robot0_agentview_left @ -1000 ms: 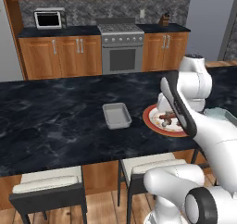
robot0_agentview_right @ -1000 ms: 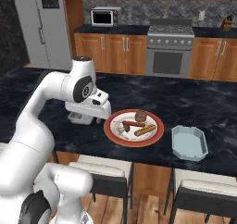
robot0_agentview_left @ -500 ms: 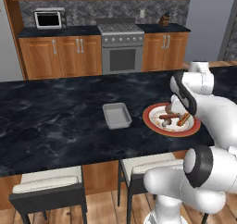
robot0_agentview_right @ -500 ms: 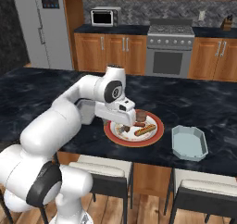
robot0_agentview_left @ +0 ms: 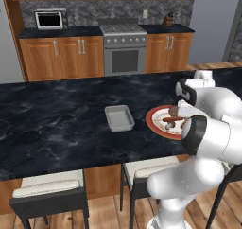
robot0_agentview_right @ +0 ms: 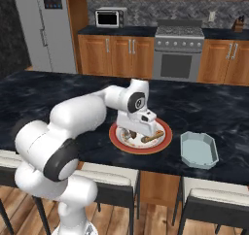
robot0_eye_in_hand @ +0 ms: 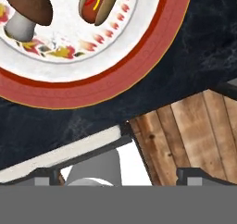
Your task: Place one cooked food and one vegetable from the large plate to each tupperware container.
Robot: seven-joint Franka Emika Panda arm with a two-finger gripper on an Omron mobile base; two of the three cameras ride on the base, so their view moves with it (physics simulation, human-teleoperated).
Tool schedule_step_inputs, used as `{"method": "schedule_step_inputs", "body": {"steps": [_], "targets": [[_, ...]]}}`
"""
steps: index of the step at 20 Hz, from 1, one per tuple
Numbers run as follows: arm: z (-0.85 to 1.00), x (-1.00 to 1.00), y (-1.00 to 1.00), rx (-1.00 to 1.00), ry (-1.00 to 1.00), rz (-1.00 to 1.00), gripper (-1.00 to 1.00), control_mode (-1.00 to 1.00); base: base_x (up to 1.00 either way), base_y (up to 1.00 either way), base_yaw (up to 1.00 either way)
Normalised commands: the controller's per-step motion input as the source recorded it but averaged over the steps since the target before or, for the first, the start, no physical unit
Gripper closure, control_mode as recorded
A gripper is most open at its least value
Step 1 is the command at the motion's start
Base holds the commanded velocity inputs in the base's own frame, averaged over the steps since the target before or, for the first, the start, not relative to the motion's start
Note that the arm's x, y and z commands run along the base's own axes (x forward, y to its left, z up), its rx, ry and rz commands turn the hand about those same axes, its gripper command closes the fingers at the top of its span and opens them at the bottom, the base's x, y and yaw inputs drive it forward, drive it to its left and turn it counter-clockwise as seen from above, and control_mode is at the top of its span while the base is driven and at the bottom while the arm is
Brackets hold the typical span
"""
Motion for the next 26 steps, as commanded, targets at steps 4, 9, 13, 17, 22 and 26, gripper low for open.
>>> {"method": "schedule_step_inputs", "body": {"steps": [4,9,13,17,22,26], "targets": [[-0.34,0.59,-0.15,0.0,0.0,0.0,-1.0,-1.0,0.0,0.0,0.0],[-0.18,0.58,-0.12,0.0,0.02,0.0,-1.0,-1.0,0.0,0.0,0.0],[-0.34,0.46,-0.16,0.0,0.0,0.0,-1.0,-1.0,0.0,0.0,0.0],[-0.53,0.32,-0.14,0.0,0.0,0.0,-1.0,-1.0,0.0,0.0,0.0],[-0.35,0.37,-0.06,0.0,0.0,0.0,-1.0,-1.0,0.0,0.0,0.0],[-0.31,0.33,-0.03,0.0,0.0,0.0,-1.0,-1.0,0.0,0.0,0.0]]}}
